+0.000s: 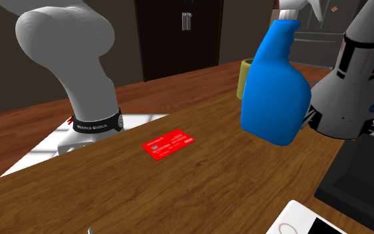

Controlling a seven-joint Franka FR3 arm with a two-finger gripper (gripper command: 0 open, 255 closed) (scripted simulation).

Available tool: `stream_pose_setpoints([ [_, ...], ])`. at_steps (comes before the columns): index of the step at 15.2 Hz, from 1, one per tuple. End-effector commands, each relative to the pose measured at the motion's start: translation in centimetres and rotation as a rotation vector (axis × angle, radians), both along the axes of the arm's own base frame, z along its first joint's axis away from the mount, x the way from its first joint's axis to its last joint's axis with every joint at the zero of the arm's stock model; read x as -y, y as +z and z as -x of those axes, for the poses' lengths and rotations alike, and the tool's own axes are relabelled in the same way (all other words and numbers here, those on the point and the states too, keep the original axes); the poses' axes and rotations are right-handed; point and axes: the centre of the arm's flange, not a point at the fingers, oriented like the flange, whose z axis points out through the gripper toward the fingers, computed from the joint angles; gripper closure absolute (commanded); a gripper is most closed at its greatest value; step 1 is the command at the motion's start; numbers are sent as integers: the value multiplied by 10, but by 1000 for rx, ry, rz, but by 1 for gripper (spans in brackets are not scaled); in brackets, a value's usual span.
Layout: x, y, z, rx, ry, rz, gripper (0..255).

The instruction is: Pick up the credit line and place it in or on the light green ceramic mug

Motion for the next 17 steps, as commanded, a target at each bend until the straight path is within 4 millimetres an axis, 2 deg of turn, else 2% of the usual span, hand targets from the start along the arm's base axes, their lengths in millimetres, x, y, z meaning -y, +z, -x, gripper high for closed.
stream_pose_setpoints([
  [1, 0, 0, 0, 0, 0, 0, 0],
  [5, 45, -23, 45, 135, 92, -55, 0],
  [9, 93, -54, 82, 270, 185, -110, 0],
  [13, 142, -92, 110, 405, 277, -166, 0],
  [17, 191, -135, 128, 539, 370, -221, 0],
])
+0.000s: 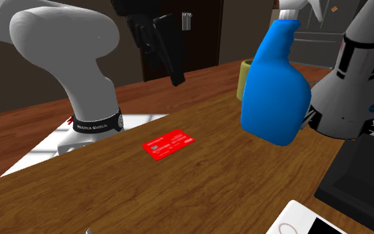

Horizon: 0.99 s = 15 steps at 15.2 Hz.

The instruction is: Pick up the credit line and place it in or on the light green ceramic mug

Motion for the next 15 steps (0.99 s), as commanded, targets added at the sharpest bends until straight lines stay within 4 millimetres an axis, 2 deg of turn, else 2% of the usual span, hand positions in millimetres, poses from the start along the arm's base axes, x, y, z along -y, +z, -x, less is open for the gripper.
stream_pose_setpoints([
  [1, 24, -22, 7, 74, 53, -24, 0],
  [6, 81, -82, 11, 238, 164, -91, 0],
  [13, 68, -113, -4, 238, 164, -91, 0],
  [15, 67, -116, -5, 238, 164, -91, 0],
])
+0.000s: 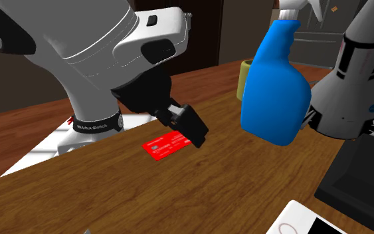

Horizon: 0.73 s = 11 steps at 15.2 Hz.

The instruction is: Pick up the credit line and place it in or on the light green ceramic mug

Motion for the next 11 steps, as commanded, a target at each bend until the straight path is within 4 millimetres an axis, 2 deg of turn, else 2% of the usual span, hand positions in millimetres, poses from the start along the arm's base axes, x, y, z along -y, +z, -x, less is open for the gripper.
stream_pose_setpoints([
  [1, 0, -2, -1, 0, 0, 0, 0],
  [7, 0, -2, -1, 0, 0, 0, 0],
  [8, 0, -2, -1, 0, 0, 0, 255],
  [11, -1, -2, -1, 0, 0, 0, 255],
])
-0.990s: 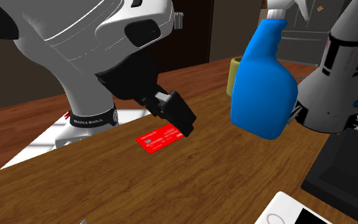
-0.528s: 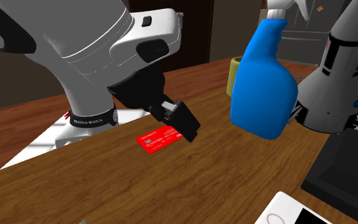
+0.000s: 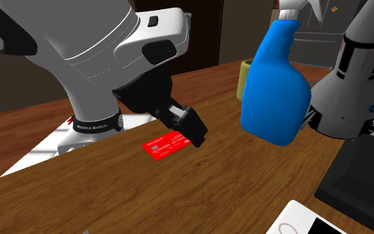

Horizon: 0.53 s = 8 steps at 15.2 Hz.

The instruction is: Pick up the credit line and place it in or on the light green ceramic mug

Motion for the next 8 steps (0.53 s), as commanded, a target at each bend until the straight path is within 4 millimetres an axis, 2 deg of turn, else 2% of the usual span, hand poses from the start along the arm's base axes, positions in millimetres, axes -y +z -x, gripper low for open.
stream_pose_setpoints([
  [1, -1, -1, 0, -1, 2, 2, 255],
  [6, 0, -1, 0, -1, 2, 2, 255],
  [8, 0, 9, 0, -1, 2, 2, 255],
])
